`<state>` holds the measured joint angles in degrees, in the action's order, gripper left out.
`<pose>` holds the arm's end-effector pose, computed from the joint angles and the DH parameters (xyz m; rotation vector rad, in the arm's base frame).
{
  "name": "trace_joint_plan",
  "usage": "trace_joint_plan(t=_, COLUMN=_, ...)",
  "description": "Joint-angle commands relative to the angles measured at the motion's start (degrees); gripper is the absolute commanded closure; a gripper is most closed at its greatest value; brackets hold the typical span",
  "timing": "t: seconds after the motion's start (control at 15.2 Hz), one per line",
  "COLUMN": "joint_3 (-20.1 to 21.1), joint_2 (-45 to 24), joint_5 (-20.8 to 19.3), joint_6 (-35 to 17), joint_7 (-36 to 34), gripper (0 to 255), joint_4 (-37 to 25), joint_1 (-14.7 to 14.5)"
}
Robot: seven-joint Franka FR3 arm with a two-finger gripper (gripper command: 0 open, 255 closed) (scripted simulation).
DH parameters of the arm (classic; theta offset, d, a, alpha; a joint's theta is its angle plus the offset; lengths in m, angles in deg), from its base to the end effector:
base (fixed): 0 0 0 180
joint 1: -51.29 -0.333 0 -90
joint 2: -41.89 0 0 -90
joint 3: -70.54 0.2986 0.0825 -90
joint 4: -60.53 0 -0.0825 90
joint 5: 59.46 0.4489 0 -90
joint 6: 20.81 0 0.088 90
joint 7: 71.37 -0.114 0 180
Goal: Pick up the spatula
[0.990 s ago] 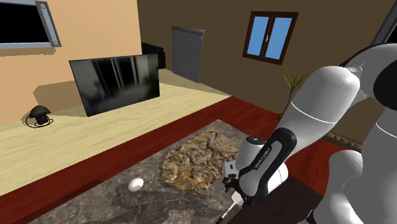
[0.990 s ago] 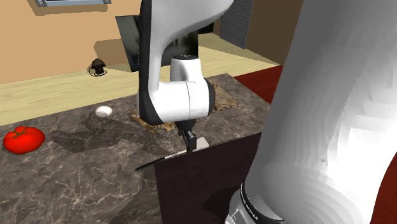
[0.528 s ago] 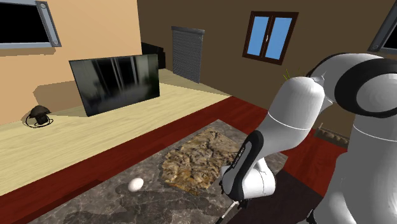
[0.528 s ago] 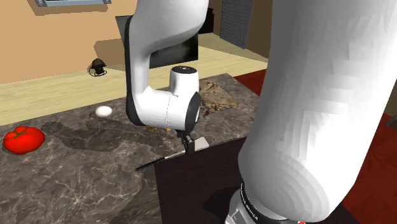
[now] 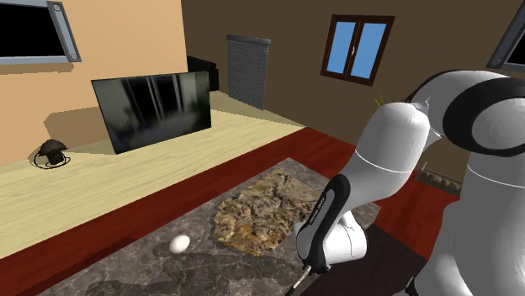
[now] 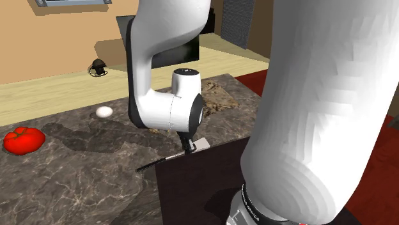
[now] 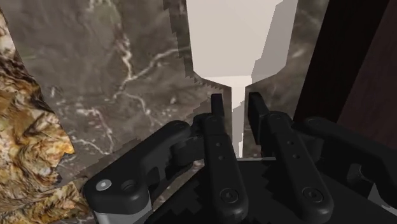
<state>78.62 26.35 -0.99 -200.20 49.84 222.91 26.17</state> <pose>0.2932 0.1148 0.0380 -2.0847 -2.3001 -0.0686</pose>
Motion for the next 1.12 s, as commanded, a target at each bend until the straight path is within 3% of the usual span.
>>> trace_joint_plan(t=0.0, joint_3=-0.12, joint_2=-0.32, joint_5=-0.32, joint_6=0.33, joint_7=-0.14, gripper=255, joint_4=-0.16, joint_1=-0.22)
trace_joint_plan(t=0.07, joint_3=-0.18, joint_2=-0.3, joint_5=-0.37, joint_6=0.36, joint_7=-0.12, gripper=255, joint_4=-0.16, joint_1=-0.2)
trace_joint_plan(t=0.13, joint_3=3.59, joint_2=-1.99, joint_5=3.43, joint_6=-1.11, joint_7=3.97, gripper=255, joint_4=-1.06, joint_1=3.55)
trace_joint_plan(t=0.4, joint_3=-6.62, joint_2=4.23, joint_5=-7.25, joint_6=2.96, joint_7=-6.26, gripper=255, joint_4=2.37, joint_1=-5.57)
trace_joint_plan(t=0.59, joint_3=-14.57, joint_2=8.82, joint_5=-17.9, joint_6=5.37, joint_7=-15.14, gripper=255, joint_4=4.8, joint_1=-11.54)
trace_joint_plan(t=0.79, joint_3=-21.77, joint_2=13.6, joint_5=-31.83, joint_6=7.61, joint_7=-25.75, gripper=255, joint_4=6.97, joint_1=-15.39)
trace_joint_plan(t=0.92, joint_3=-24.35, joint_2=16.82, joint_5=-41.43, joint_6=9.4, joint_7=-32.7, gripper=255, joint_4=8.0, joint_1=-15.35)
trace_joint_plan(t=1.06, joint_3=-24.42, joint_2=19.9, joint_5=-48.55, joint_6=11.62, joint_7=-37.76, gripper=255, joint_4=8.61, joint_1=-13.36)
